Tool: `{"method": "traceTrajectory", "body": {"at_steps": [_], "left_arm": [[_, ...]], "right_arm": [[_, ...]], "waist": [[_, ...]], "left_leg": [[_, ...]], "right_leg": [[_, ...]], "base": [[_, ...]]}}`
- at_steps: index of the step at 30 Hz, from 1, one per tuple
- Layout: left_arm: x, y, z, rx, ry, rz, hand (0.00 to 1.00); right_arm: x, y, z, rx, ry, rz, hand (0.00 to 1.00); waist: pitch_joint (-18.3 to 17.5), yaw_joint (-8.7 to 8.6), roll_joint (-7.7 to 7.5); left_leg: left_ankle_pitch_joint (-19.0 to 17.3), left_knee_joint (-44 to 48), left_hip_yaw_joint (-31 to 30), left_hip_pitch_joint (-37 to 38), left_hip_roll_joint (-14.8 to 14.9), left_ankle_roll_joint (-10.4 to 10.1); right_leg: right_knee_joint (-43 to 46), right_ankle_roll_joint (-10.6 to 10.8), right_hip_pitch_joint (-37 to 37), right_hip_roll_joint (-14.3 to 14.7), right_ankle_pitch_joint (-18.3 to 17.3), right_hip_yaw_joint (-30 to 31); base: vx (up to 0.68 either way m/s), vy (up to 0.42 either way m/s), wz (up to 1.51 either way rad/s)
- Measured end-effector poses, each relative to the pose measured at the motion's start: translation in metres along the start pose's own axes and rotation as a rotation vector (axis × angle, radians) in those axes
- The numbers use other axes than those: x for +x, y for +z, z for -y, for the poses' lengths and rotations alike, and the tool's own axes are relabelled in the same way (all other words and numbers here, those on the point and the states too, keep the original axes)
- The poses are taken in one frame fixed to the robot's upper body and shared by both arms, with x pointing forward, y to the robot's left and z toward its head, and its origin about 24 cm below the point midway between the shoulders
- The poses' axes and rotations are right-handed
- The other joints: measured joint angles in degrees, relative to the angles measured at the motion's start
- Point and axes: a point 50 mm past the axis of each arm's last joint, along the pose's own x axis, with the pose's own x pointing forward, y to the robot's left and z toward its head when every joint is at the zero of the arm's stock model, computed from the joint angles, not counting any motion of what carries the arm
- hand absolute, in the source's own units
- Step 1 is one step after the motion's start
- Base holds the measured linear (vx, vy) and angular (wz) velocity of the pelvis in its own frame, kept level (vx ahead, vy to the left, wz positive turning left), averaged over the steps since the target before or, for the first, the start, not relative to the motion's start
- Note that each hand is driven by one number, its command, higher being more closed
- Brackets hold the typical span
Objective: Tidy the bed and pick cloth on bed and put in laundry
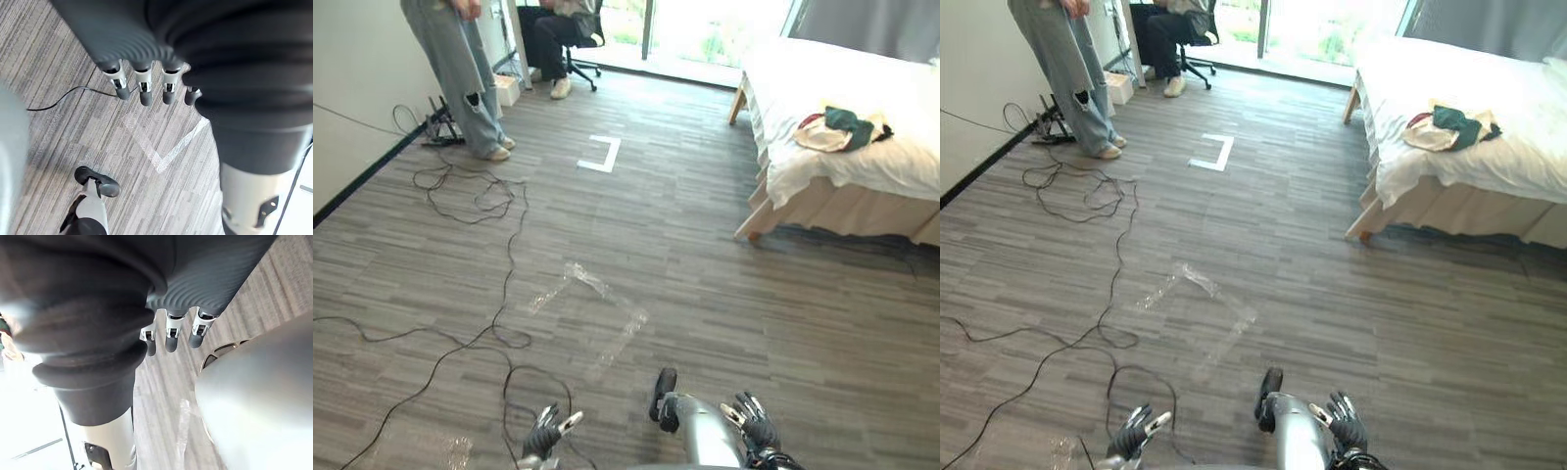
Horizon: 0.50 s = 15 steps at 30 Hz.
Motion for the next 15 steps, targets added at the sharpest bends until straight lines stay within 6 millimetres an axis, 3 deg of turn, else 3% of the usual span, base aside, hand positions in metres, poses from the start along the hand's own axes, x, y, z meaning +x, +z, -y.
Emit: {"method": "traceTrajectory", "body": {"at_steps": [1, 2, 3, 4, 5, 6, 7, 9, 10, 11, 13, 15], "left_arm": [[0.000, -0.001, 0.003, -0.009, -0.004, 0.004, 0.00], [0.000, -0.002, 0.009, -0.027, -0.015, 0.010, 0.00], [-0.001, -0.003, 0.011, -0.038, -0.017, 0.012, 0.00], [0.001, 0.000, 0.012, -0.041, -0.019, 0.018, 0.00], [0.005, 0.007, 0.013, -0.041, -0.023, 0.038, 0.00], [0.008, 0.014, 0.013, -0.042, -0.037, 0.059, 0.00], [0.008, 0.016, 0.014, -0.043, -0.045, 0.066, 0.00], [0.008, 0.020, 0.018, -0.051, -0.067, 0.079, 0.00], [0.009, 0.023, 0.022, -0.057, -0.084, 0.090, 0.00], [0.009, 0.026, 0.025, -0.062, -0.090, 0.102, 0.00], [0.008, 0.024, 0.028, -0.075, -0.094, 0.099, 0.00], [0.008, 0.024, 0.031, -0.083, -0.098, 0.098, 0.00]], "right_arm": [[0.001, 0.004, 0.004, -0.008, -0.005, 0.011, 0.00], [0.001, 0.009, 0.011, -0.026, -0.016, 0.021, 0.00], [0.001, 0.011, 0.016, -0.024, -0.027, 0.024, 0.00], [0.002, 0.011, 0.016, -0.021, -0.028, 0.024, 0.00], [0.006, 0.011, 0.013, -0.014, -0.022, 0.021, 0.00], [0.008, 0.012, 0.007, -0.009, 0.002, 0.033, 0.00], [0.009, 0.014, 0.005, -0.009, 0.015, 0.045, 0.00], [0.011, 0.024, 0.004, -0.023, 0.037, 0.085, 0.00], [0.012, 0.029, 0.005, -0.029, 0.037, 0.102, 0.00], [0.011, 0.031, 0.007, -0.035, 0.034, 0.110, 0.00], [0.009, 0.034, 0.014, -0.042, 0.015, 0.119, 0.00], [0.007, 0.035, 0.019, -0.053, 0.005, 0.118, 0.00]], "waist": [[0.0, 0.00, 1.65], [0.0, 0.19, 4.71], [0.1, 0.62, 6.49], [0.2, 0.60, 6.85], [0.7, 1.02, 5.91], [1.5, 1.06, 4.07], [1.7, 1.06, 3.37], [1.9, 1.05, 2.51], [2.0, 0.90, 2.51], [2.0, 0.96, 2.62], [2.0, 1.05, 3.48], [2.3, 1.02, 4.94]], "left_leg": [[1.8, 6.8, 1.1, -2.4, 2.5, 0.6], [9.5, 19.4, 2.7, -7.4, 7.6, 3.3], [12.1, 29.9, 3.1, -11.7, 12.1, 5.4], [10.1, 33.6, 3.1, -13.7, 13.8, 6.6], [6.8, 36.7, 3.0, -17.3, 14.6, 7.1], [3.9, 34.5, 2.8, -19.9, 13.7, 5.9], [2.9, 31.1, 2.7, -21.0, 12.9, 5.1], [2.0, 16.0, 1.7, -23.2, 10.0, 3.9], [2.7, 4.9, 0.4, -24.4, 8.4, 2.8], [4.7, -5.3, -2.0, -25.6, 7.3, 0.3], [7.6, -14.5, -6.5, -28.1, 6.8, -2.2], [8.5, -16.6, -8.3, -29.5, 7.9, -2.9]], "right_leg": [[-0.6, 0.2, 1.3, 1.2, -0.2, -0.3], [-3.4, 0.2, 4.2, 4.5, -1.3, 0.8], [-6.6, -0.3, 7.3, 7.9, -1.6, 3.2], [-7.3, -1.0, 8.5, 9.1, -2.0, 4.4], [-8.1, -1.4, 11.0, 10.1, -3.1, 7.5], [-9.0, -0.5, 14.0, 10.2, -3.8, 10.5], [-9.5, 0.2, 15.4, 10.2, -4.2, 12.2], [-10.0, 1.8, 18.5, 10.2, -5.2, 16.1], [-10.2, 3.1, 20.0, 10.4, -6.0, 18.5], [-10.8, 4.1, 21.9, 10.6, -6.7, 20.6], [-12.1, 5.1, 25.6, 11.5, -8.9, 25.0], [-11.0, 4.2, 28.0, 12.7, -14.0, 27.5]], "base": [[0.51, -0.199, -0.62], [0.52, -0.138, -0.92], [0.52, -0.120, -0.99], [0.51, -0.116, -1.12], [0.49, -0.131, -1.17], [0.48, -0.134, -1.22], [0.45, -0.124, -1.20], [0.44, -0.079, -1.10], [0.52, -0.016, -1.13], [0.52, 0.017, -1.05], [0.36, 0.094, -1.06], [0.31, 0.156, -0.81]]}}
